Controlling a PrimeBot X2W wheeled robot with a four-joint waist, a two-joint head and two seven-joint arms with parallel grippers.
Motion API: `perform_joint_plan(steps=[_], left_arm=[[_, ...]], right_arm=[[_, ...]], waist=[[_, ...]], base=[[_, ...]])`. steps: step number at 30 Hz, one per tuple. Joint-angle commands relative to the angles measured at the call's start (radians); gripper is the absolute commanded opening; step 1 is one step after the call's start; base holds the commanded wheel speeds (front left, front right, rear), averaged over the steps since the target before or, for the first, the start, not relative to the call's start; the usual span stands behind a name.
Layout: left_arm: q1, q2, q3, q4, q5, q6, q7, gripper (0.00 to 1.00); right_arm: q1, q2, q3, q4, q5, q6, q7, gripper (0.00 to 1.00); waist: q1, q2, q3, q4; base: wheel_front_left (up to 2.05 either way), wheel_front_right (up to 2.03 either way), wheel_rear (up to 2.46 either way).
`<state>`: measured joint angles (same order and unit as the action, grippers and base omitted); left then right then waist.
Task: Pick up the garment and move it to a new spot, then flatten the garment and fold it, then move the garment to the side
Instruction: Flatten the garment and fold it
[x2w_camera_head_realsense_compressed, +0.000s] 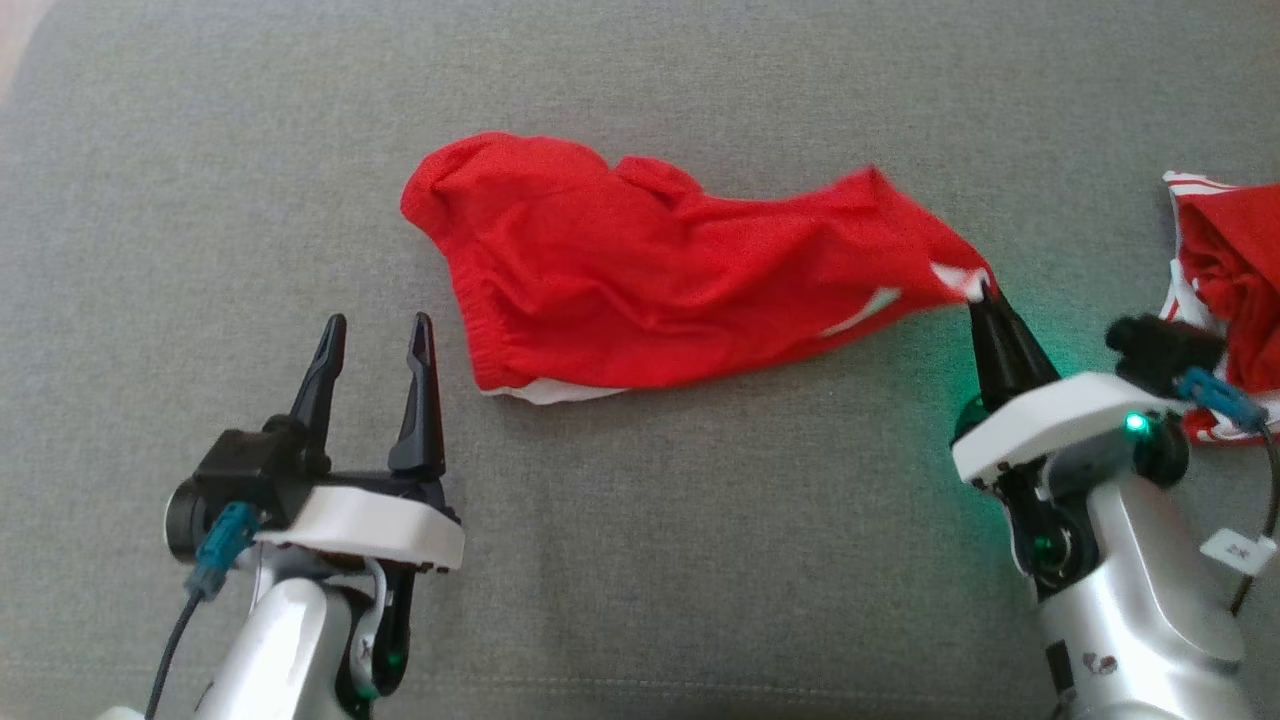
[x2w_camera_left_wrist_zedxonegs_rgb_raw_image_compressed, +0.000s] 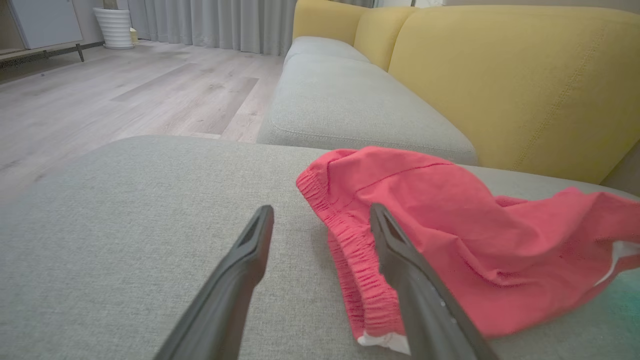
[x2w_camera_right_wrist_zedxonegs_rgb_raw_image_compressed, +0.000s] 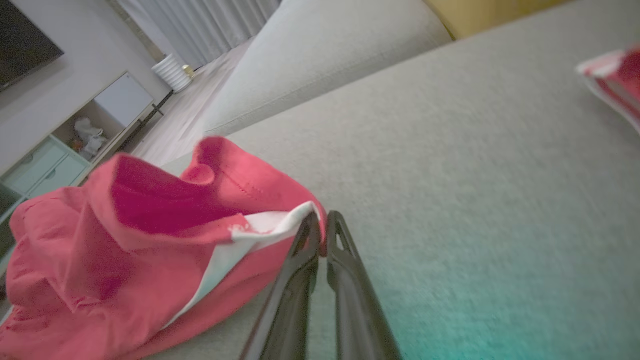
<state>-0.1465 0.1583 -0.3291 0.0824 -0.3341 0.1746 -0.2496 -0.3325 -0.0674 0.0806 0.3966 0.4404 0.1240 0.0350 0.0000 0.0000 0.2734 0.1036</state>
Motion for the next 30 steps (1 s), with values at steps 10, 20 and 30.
perform_joint_plan(steps=[10,20,30], left_arm=[[-0.029,0.026,0.037,-0.018,0.014,0.001,-0.012,1.00],[0.005,0.050,0.054,-0.044,0.021,0.020,-0.012,1.00],[0.056,0.077,0.047,-0.075,0.028,0.032,0.007,1.00]], right_arm=[[0.006,0.017,-0.005,0.013,0.062,0.007,-0.061,1.00],[0.137,-0.036,-0.035,-0.376,-0.172,0.007,-0.098,1.00],[0.320,-0.025,0.000,-0.577,-0.307,0.007,-0.024,1.00]], waist=[[0.0000,0.0000,-0.018,-0.043],[0.0000,0.0000,-0.072,-0.084],[0.0000,0.0000,-0.114,-0.103]], base=[[0.00,0.00,0.00],[0.00,0.00,0.00],[0.00,0.00,0.00]])
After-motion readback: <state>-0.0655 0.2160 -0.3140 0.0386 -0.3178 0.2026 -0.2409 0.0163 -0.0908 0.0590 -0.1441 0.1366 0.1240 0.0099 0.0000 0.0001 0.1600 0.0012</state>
